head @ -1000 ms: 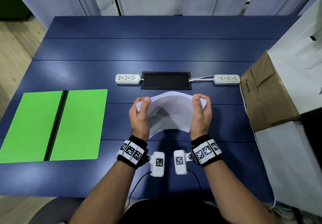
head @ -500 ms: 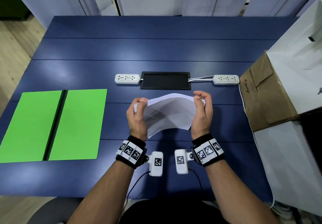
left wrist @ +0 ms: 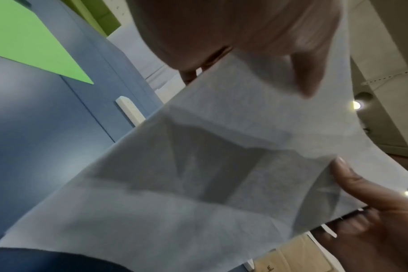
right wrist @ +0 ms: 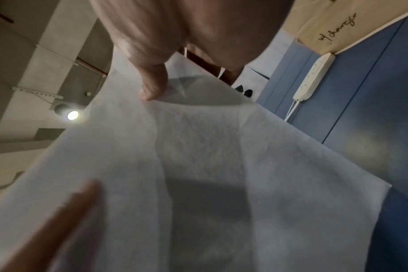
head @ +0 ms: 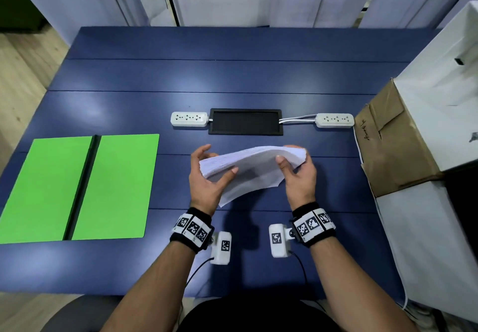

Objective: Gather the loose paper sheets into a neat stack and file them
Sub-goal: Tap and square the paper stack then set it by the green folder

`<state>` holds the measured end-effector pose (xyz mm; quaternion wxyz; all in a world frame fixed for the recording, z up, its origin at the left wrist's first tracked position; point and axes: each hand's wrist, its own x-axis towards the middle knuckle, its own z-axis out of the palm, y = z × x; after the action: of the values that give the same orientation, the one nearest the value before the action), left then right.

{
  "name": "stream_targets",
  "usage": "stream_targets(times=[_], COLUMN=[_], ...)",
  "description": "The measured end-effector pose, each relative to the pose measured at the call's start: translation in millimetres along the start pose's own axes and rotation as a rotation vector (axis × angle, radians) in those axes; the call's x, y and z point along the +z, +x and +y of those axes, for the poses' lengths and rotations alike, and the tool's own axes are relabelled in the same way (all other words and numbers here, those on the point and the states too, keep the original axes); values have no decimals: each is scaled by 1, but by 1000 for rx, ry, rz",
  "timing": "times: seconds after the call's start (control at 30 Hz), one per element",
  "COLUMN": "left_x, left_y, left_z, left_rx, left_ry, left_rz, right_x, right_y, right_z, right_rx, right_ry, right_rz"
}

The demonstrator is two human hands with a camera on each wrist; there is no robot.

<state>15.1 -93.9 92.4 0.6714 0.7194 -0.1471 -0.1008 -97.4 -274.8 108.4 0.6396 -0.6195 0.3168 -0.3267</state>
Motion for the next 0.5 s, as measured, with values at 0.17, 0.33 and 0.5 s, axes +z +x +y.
stream_targets(times=[0.17,0.33,0.5], left_x=[-2,-4,-2], left_y=[7,13,14], left_z=[-8,-17,-29], left_rx=[-298,-391,-444], left_ry=[-100,-158,-169], left_rz=[-76,-161,-175], right_x=[7,-10,-11], right_y=[0,6,2], right_z=[-4,29,52], right_rx=[5,237,351], right_ry=[43,75,20], right_rz=[-17,-99,-178])
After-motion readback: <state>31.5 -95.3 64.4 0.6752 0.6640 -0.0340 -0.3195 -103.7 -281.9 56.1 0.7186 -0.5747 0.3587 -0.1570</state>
